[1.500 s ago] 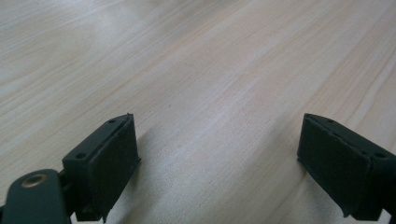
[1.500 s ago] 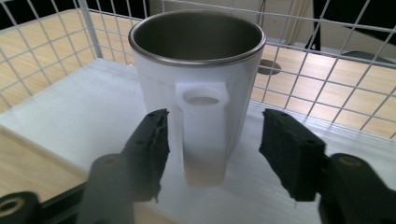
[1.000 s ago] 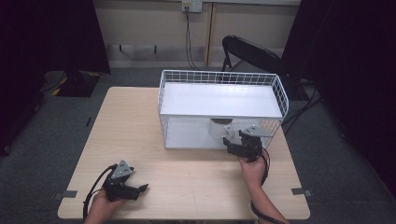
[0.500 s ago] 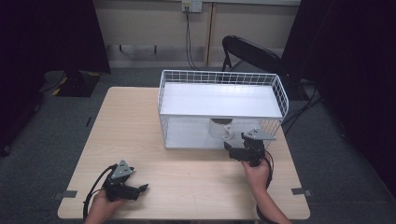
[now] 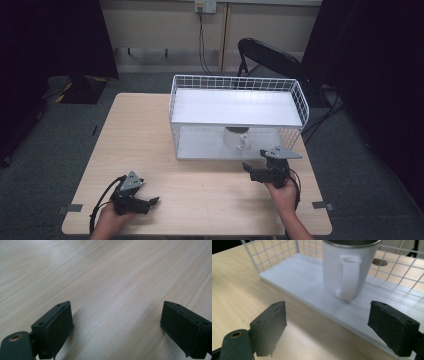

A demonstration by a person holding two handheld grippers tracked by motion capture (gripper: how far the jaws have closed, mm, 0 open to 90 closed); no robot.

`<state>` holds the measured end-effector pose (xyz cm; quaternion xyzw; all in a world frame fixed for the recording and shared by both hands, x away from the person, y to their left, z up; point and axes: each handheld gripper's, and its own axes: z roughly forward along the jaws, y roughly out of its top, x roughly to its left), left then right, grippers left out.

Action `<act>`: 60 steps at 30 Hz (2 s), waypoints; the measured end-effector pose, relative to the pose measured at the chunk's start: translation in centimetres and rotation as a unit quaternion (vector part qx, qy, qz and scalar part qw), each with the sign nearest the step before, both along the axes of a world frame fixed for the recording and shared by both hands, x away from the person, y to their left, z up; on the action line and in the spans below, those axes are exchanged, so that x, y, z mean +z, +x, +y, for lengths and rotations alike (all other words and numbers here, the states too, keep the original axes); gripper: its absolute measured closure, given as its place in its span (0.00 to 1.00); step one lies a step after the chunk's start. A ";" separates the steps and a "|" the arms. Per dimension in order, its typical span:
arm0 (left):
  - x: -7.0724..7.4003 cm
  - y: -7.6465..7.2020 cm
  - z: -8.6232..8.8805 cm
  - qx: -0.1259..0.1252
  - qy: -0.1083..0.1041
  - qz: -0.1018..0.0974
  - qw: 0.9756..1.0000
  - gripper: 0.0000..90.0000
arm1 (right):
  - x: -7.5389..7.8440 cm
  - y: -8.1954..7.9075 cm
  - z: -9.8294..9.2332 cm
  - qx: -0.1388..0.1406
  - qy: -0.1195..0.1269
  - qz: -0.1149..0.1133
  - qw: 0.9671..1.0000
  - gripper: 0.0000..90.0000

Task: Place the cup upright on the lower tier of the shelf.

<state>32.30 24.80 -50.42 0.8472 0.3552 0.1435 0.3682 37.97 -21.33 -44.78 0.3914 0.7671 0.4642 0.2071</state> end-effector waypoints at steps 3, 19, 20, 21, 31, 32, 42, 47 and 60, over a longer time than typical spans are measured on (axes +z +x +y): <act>0.0 0.0 0.0 0.000 0.000 0.000 1.000 0.11 | 0.0 -0.5 -0.2 0.013 -0.006 0.002 1.000 0.15; 0.0 0.0 0.0 0.001 0.000 0.000 1.000 0.11 | -1.1 -2.7 -2.2 0.046 -0.006 0.013 0.999 0.15; 0.0 0.0 0.0 0.001 0.000 0.000 1.000 0.11 | -1.1 -2.8 -2.4 0.046 -0.005 0.014 0.999 0.15; 0.0 0.0 0.0 0.001 0.000 0.000 1.000 0.11 | -1.2 -2.8 -2.6 0.051 -0.004 0.017 0.999 0.15; 0.0 0.0 0.0 0.001 0.000 -0.001 1.000 0.11 | -2.4 -3.3 -4.5 0.070 -0.021 0.023 0.997 0.15; 0.0 0.0 0.0 0.001 0.000 0.000 1.000 0.11 | -2.6 -3.3 -4.7 0.070 -0.022 0.026 0.997 0.15; 0.0 0.0 0.0 0.002 0.000 0.000 1.000 0.11 | -4.2 -3.5 -6.7 0.073 -0.035 0.049 0.995 0.15; 0.0 0.0 0.0 0.002 0.000 0.000 1.000 0.11 | -5.2 -3.4 -7.8 0.064 -0.053 0.063 0.995 0.15; 0.0 0.0 0.0 0.002 0.000 0.000 1.000 0.11 | -5.9 -3.1 -9.1 0.059 -0.095 0.074 0.991 0.16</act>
